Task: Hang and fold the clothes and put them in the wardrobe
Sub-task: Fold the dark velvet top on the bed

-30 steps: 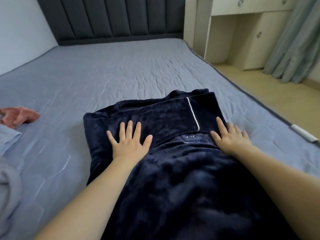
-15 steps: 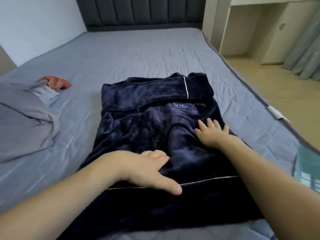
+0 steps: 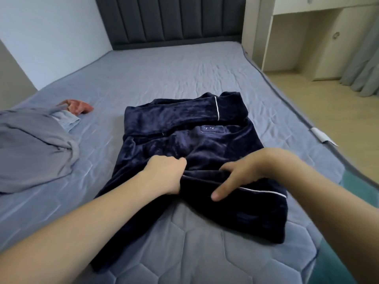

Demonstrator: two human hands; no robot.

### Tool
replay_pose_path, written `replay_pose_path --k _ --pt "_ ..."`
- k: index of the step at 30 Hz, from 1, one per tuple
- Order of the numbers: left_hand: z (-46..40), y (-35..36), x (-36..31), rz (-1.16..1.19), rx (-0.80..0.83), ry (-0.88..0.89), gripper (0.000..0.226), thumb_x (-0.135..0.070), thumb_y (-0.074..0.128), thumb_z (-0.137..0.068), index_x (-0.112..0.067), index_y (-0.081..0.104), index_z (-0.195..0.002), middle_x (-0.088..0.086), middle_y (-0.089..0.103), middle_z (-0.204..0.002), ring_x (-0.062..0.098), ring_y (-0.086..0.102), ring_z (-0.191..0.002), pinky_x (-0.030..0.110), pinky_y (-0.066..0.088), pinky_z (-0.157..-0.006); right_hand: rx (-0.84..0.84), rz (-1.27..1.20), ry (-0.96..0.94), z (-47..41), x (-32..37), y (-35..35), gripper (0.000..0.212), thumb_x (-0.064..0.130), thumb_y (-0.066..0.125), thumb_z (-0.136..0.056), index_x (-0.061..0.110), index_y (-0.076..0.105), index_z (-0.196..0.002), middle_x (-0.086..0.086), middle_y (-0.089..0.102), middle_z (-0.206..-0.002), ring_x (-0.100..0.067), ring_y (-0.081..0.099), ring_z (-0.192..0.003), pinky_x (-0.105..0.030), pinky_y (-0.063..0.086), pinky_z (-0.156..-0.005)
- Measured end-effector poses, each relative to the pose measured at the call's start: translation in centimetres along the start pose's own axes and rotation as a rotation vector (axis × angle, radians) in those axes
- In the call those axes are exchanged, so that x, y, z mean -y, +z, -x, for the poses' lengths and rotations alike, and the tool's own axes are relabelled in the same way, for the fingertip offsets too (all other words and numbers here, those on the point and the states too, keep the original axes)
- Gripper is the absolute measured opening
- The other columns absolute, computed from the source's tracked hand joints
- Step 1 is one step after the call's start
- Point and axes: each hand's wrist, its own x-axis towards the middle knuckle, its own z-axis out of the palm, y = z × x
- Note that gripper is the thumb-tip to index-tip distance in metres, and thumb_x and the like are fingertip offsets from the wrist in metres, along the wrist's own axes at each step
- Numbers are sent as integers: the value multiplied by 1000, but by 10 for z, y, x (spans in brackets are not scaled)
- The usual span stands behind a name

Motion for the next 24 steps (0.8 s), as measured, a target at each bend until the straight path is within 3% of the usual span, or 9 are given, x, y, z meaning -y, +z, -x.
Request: replay_pose_path --k 1,3,5,7,9,13,17,20,24 --pt "-2 0 1 -56 -53 -34 39 -34 62 -78 -21 42 -109 2 63 -107 27 65 -94 33 32 -62 -31 120 33 1 9 13 125 80 75 -41 37 25 -147 5 41 -146 -23 44 -130 -41 39 -103" --pt "-3 -1 1 -130 -57 -90 43 -29 61 -79 -19 40 -115 2 60 -110 25 64 -96 33 31 -59 -170 327 85 -7 23 41 116 67 76 -58 29 16 -149 -4 34 -146 -32 43 -129 -55 34 -106" --pt "-4 -2 -1 -157 13 -119 41 -23 58 -81 -18 41 -118 3 59 -112 24 62 -98 31 30 -57 -331 439 95 -16 29 54 87 44 70 -75 19 23 -143 -9 38 -136 -37 47 -123 -68 27 -103" --pt "-4 -8 3 -142 54 -138 37 -19 55 -84 -17 44 -119 2 62 -111 24 63 -97 32 34 -62 -485 468 110 -21 21 44 54 27 57 -84 17 35 -132 -9 46 -130 -36 51 -117 -69 26 -101" --pt "-7 -23 16 -111 7 -185 32 -18 53 -85 -18 47 -116 2 63 -108 25 61 -94 34 35 -65 -622 411 163 -23 6 21 37 19 48 -87 17 42 -123 -9 51 -129 -35 53 -116 -64 30 -101" --pt "-18 -52 53 -128 71 -324 28 -11 50 -83 -18 49 -111 0 56 -91 23 58 -85 34 46 -73 -790 513 347 -26 -7 -27 45 21 47 -88 14 35 -130 -11 37 -133 -34 44 -119 -64 34 -96" --pt "-33 -67 90 -240 219 -418 24 -16 51 -84 -22 56 -107 0 60 -115 28 59 -105 42 45 -90 -876 570 451 -32 -6 -60 43 20 50 -85 15 37 -126 -8 41 -124 -31 48 -110 -54 42 -87" --pt "-45 -63 113 -278 118 -448 43 -18 51 -84 -22 53 -127 5 59 -127 32 55 -117 59 31 -105 -909 616 457 -41 -1 -76 45 19 51 -86 14 33 -127 -10 41 -127 -34 50 -111 -59 41 -88" --pt "-67 -47 140 -62 -7 -417 51 -18 51 -78 -19 40 -128 1 60 -103 28 59 -98 50 40 -97 -997 589 289 -49 -5 -106 38 12 54 -85 15 39 -120 -7 50 -115 -29 54 -103 -41 46 -77"
